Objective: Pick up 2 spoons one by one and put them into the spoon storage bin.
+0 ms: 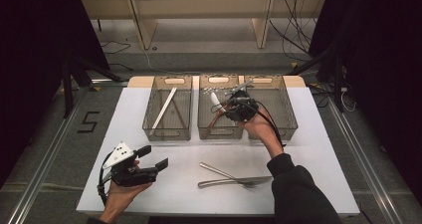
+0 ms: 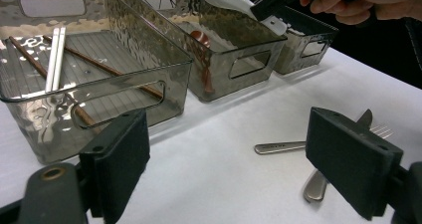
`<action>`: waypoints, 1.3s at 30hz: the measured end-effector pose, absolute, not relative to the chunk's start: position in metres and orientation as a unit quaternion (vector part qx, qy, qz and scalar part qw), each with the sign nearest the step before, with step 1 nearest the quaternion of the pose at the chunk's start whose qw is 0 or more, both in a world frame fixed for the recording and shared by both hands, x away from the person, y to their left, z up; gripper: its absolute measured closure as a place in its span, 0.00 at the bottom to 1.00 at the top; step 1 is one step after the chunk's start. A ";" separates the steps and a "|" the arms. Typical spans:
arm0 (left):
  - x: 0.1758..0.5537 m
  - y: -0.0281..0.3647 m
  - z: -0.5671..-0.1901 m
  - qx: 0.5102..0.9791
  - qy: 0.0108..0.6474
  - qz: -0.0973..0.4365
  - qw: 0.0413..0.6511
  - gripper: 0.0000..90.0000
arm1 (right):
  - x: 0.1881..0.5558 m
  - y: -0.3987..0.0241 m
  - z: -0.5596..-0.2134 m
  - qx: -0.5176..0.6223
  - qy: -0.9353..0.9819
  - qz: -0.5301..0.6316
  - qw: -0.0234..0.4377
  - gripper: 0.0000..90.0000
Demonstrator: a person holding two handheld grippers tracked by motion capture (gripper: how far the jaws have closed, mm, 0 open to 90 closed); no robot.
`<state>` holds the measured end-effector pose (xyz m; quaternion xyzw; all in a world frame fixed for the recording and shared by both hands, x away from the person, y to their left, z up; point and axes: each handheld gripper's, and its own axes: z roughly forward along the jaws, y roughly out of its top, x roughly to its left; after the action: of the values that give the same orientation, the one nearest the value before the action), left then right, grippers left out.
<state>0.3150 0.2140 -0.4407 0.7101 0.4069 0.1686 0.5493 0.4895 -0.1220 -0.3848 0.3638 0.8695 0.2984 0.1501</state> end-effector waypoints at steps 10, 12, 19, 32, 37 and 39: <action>0.315 0.214 -0.441 0.711 0.406 0.169 0.549 0.19 | 0.500 -0.116 -0.386 0.375 0.865 0.297 0.152 0.96; 0.315 0.214 -0.441 0.711 0.406 0.169 0.549 0.19 | 0.501 -0.116 -0.388 0.377 0.864 0.296 0.152 0.96; 0.315 0.214 -0.441 0.711 0.406 0.169 0.549 0.19 | 0.504 -0.115 -0.392 0.384 0.864 0.288 0.151 0.96; 0.315 0.214 -0.441 0.711 0.406 0.169 0.549 0.19 | 0.509 -0.112 -0.401 0.391 0.867 0.272 0.150 0.96; 0.315 0.214 -0.441 0.711 0.406 0.169 0.549 0.19 | 0.511 -0.111 -0.404 0.391 0.868 0.267 0.148 0.95; 0.315 0.214 -0.441 0.711 0.406 0.168 0.549 0.19 | 0.512 -0.111 -0.404 0.393 0.868 0.266 0.146 0.95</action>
<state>0.3153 0.2140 -0.4408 0.7108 0.4060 0.1685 0.5491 0.5116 -0.1108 -0.4041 0.3927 0.8681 0.2658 0.1464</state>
